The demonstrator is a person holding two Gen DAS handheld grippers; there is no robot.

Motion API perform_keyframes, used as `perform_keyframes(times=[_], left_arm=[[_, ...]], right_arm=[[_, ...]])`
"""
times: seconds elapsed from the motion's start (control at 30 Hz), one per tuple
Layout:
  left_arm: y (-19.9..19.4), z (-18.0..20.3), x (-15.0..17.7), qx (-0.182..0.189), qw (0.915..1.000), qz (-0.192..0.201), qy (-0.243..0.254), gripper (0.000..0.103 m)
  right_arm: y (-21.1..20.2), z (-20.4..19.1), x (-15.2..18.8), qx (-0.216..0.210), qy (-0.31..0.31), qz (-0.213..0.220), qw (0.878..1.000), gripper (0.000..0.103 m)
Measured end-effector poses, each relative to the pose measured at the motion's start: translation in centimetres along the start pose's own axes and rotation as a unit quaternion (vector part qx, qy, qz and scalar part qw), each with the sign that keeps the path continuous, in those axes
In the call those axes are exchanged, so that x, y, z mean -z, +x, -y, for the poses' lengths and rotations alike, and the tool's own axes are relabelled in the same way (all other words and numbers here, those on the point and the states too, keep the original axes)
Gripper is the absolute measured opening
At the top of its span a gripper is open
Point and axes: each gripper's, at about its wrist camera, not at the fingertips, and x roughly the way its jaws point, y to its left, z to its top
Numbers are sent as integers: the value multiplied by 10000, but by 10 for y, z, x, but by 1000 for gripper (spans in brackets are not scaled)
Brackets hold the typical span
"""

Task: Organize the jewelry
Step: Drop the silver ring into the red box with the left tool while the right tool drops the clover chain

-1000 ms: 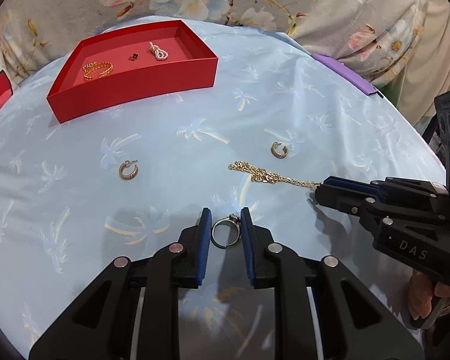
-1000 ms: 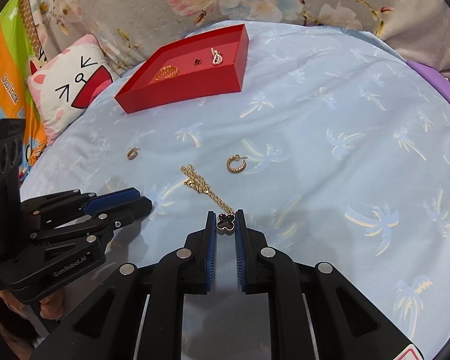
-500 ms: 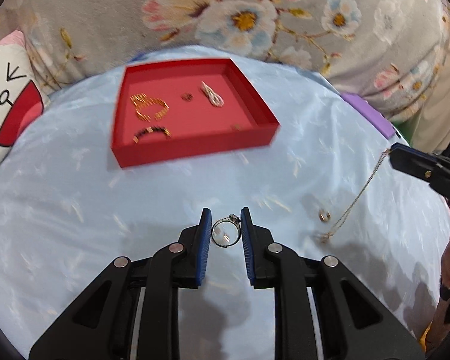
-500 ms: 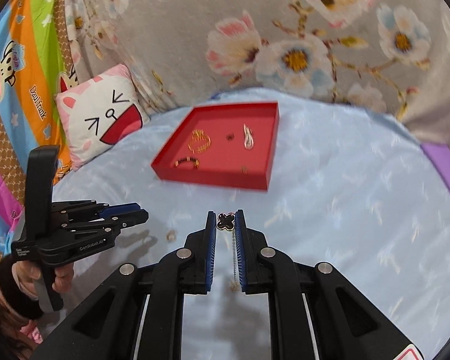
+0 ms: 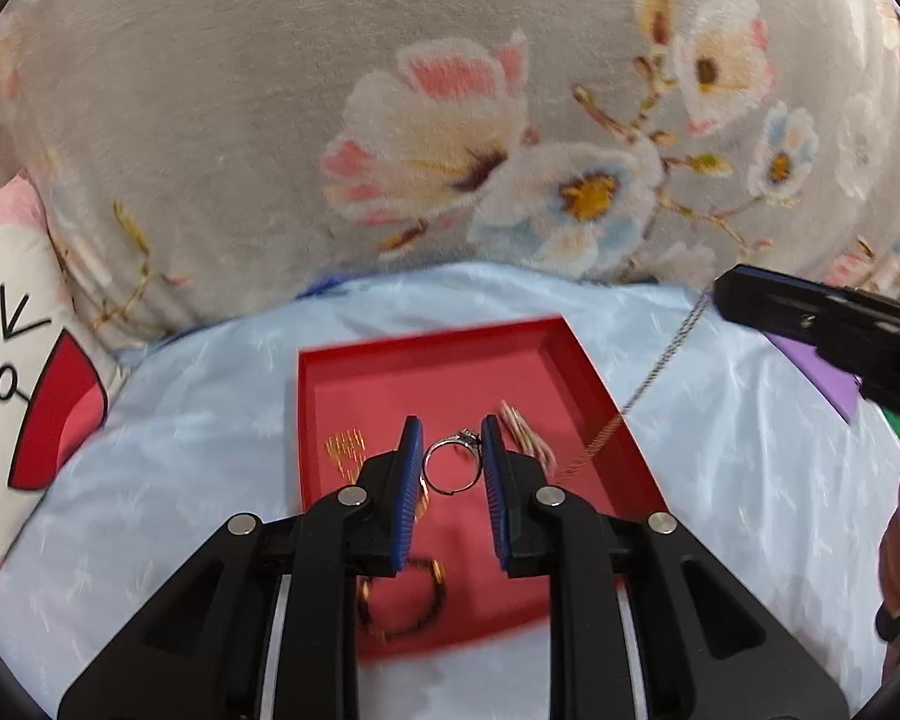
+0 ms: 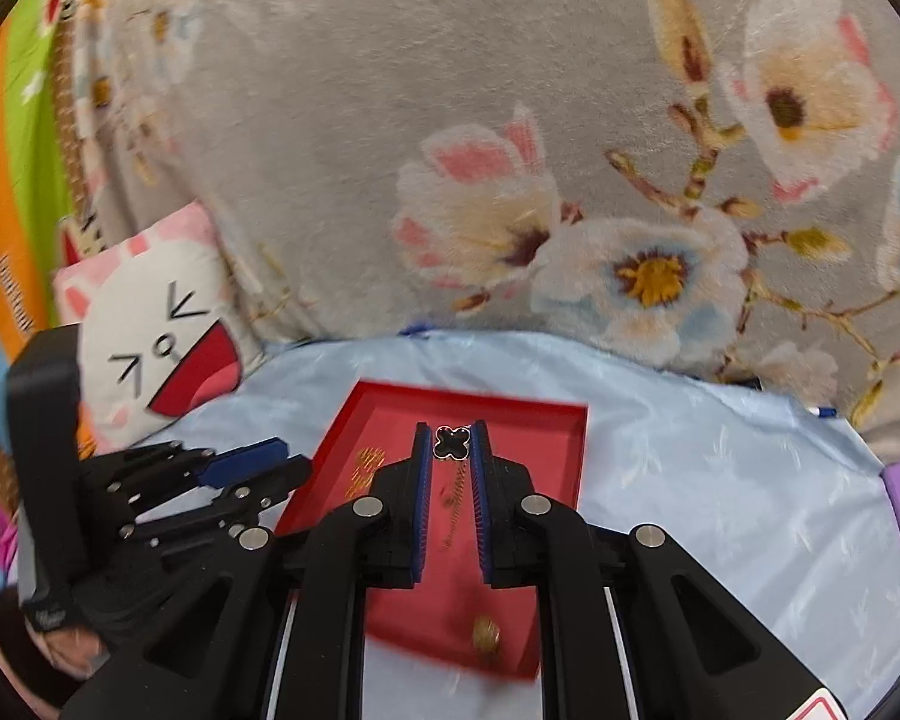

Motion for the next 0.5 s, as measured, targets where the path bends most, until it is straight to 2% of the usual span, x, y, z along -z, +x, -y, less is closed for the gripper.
perform_keyframes(times=[0.13, 0.23, 0.37, 0.5], left_arm=[[46, -9, -31, -83, 9999, -35, -103, 19], [85, -17, -43, 21, 9991, -288, -314, 19], [120, -20, -42, -140, 9979, -481, -401, 20], [142, -23, -31, -335, 9962, -649, -471, 23]], right_arm=[[59, 22, -23, 266, 235, -71, 9993, 11], [98, 37, -27, 371, 330, -231, 9985, 11], [135, 53, -17, 453, 426, -601, 9963, 11], [144, 56, 4, 471, 368, -799, 9950, 12]])
